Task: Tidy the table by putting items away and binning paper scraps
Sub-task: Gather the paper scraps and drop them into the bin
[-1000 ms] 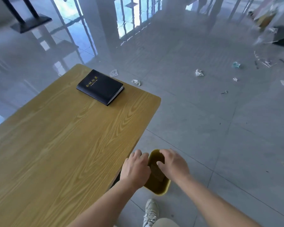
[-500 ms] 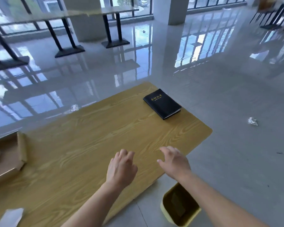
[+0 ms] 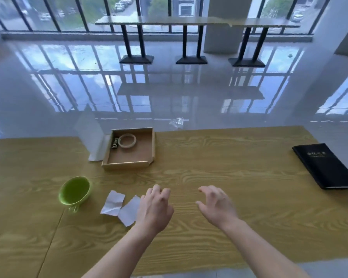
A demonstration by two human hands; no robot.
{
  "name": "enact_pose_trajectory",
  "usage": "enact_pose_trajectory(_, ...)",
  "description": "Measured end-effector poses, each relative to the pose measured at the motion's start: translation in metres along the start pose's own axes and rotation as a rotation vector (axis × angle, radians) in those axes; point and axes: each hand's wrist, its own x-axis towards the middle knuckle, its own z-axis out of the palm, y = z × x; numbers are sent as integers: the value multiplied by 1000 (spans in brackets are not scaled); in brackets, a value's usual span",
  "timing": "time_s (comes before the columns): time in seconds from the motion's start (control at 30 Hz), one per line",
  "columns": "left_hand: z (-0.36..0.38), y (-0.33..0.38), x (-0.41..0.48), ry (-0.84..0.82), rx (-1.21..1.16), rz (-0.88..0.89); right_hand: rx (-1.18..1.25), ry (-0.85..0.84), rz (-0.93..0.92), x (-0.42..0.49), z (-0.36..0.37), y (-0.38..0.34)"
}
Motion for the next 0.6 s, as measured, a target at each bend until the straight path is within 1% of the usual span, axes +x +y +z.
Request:
enact_pose_trajectory(0.1, -9, -54, -12, 36, -17, -102, 17, -61, -77, 14, 21, -50)
enact_pose_trajectory(0.2, -11, -100, -25, 39, -47, -192, -6, -132, -138, 23, 43, -91)
enact_pose_trajectory(0.37, 0, -154, -43, 15, -76, -345, -31, -238, -211, 33, 74, -139)
enact_pose_trajectory(0.47, 11, -171, -40, 7, -69, -373, -68, -300, -245, 38, 91, -157)
enact_pose_trajectory(0.6, 21, -188, -16, -5, -78, -370, -142, -339, -262, 48, 111, -171)
